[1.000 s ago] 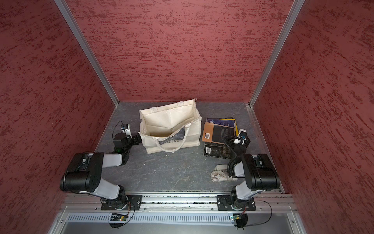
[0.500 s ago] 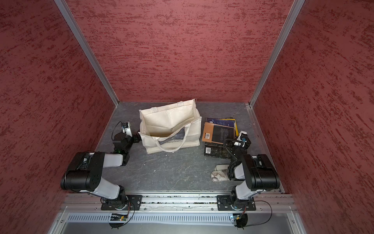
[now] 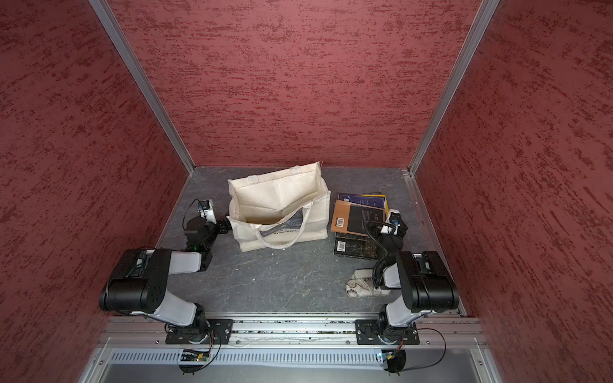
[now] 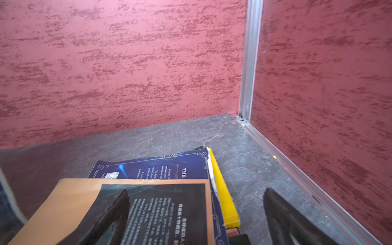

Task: Take out the books from the canvas bag
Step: Reset both arms

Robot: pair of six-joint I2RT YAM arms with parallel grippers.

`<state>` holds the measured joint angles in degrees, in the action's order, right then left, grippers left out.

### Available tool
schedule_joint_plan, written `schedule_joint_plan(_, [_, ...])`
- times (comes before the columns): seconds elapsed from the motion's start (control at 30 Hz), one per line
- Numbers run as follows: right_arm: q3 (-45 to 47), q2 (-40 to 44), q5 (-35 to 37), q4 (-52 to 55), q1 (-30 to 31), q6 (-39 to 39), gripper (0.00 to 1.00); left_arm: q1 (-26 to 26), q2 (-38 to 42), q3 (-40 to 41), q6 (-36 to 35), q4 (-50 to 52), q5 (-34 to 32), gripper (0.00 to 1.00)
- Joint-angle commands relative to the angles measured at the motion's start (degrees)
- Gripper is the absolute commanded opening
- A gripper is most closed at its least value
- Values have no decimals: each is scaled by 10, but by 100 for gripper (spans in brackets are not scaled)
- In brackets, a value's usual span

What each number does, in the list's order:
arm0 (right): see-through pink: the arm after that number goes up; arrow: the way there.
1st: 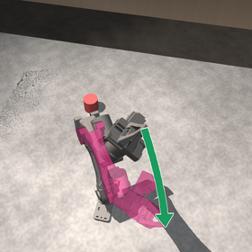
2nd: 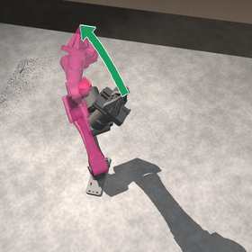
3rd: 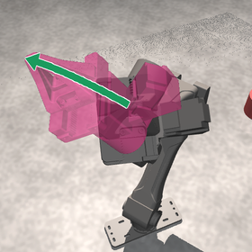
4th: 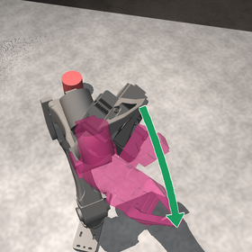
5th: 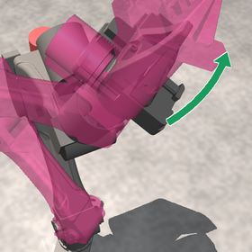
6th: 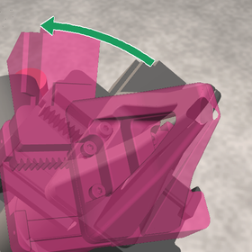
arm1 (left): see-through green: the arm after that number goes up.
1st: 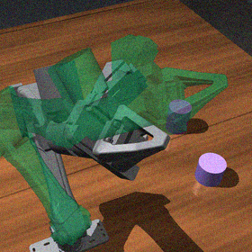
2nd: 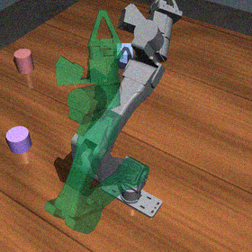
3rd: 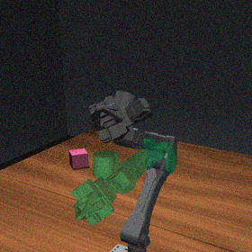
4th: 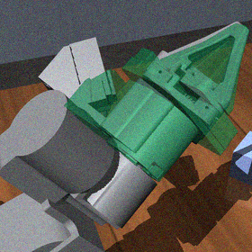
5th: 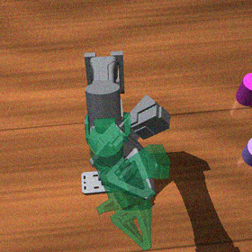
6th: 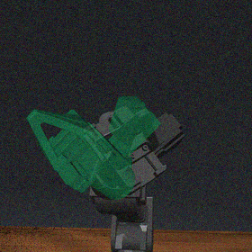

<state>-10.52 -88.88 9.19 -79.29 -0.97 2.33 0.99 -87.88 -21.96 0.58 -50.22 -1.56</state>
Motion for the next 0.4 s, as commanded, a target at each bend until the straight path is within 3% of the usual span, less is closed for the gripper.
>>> schedule_joint_plan(0.0, [-12, 3, -30, 13, 1, -17, 99, 2, -1, 3, -4, -12, 3, 100])
schedule_joint_plan(0.37, [-14, 3, -33, 17, -1, -14, 99, 2, -1, 3, -4, -12, 3, 100])
